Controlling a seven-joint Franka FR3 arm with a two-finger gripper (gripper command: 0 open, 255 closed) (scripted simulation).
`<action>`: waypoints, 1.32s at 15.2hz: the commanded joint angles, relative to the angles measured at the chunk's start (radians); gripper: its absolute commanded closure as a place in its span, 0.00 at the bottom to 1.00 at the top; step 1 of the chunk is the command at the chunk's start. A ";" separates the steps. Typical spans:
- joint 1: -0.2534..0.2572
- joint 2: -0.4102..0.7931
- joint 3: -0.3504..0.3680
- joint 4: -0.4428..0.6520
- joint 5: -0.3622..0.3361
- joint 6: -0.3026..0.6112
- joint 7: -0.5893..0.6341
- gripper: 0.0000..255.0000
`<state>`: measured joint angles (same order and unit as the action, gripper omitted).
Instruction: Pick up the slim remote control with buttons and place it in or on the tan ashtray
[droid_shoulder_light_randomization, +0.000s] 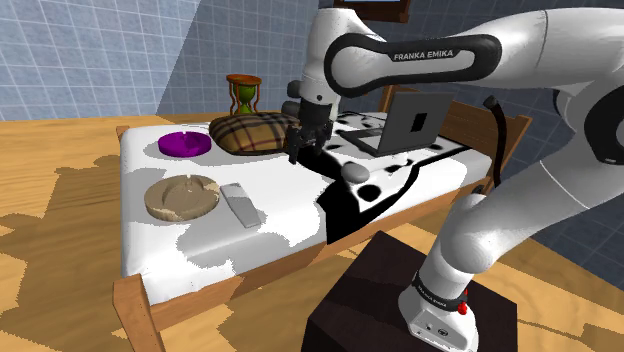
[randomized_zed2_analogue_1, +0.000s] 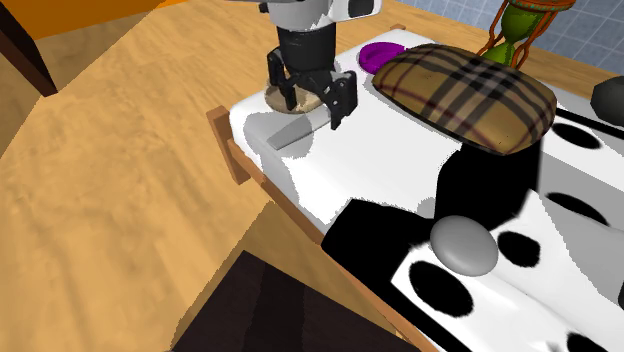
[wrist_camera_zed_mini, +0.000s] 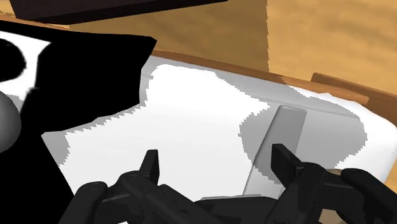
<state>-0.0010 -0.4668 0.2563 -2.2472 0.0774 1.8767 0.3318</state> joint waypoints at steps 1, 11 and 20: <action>-0.004 0.070 0.033 0.020 0.000 0.042 0.060 0.00; -0.013 0.461 0.138 0.215 -0.092 0.178 0.344 0.00; 0.017 0.671 0.141 0.317 -0.169 0.251 0.473 0.00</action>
<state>0.0125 0.1919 0.3969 -1.9276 -0.0860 2.1140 0.7973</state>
